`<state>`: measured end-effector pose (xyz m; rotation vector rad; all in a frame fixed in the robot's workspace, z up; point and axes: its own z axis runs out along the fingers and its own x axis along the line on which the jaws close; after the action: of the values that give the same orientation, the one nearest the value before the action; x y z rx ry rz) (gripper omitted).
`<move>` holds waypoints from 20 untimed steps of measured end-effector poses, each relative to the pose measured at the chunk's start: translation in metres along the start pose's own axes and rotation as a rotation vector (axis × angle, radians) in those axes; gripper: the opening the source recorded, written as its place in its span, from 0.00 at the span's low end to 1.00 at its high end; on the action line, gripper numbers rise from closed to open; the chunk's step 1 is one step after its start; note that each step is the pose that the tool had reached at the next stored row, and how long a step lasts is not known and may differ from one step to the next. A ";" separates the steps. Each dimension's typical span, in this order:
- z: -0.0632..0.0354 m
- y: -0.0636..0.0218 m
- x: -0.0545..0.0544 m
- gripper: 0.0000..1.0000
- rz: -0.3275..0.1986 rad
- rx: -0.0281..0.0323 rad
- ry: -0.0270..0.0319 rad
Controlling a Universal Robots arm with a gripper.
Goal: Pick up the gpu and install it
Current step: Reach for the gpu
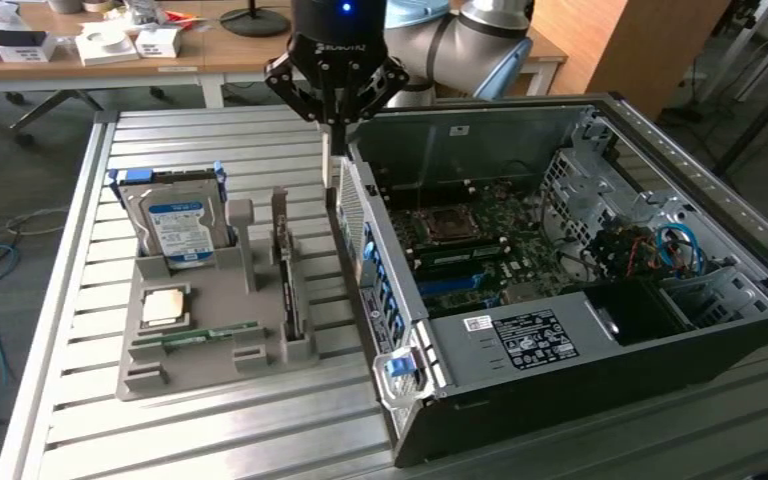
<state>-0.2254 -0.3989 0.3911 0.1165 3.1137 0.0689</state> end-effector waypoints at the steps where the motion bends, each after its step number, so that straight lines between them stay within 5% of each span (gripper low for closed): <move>1: 0.0000 -0.0002 0.002 0.11 0.000 0.0001 0.0000; 20: 0.0011 -0.0034 0.046 0.11 0.000 0.0000 0.0000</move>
<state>-0.2718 -0.3988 0.3888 0.1166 3.1137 0.0688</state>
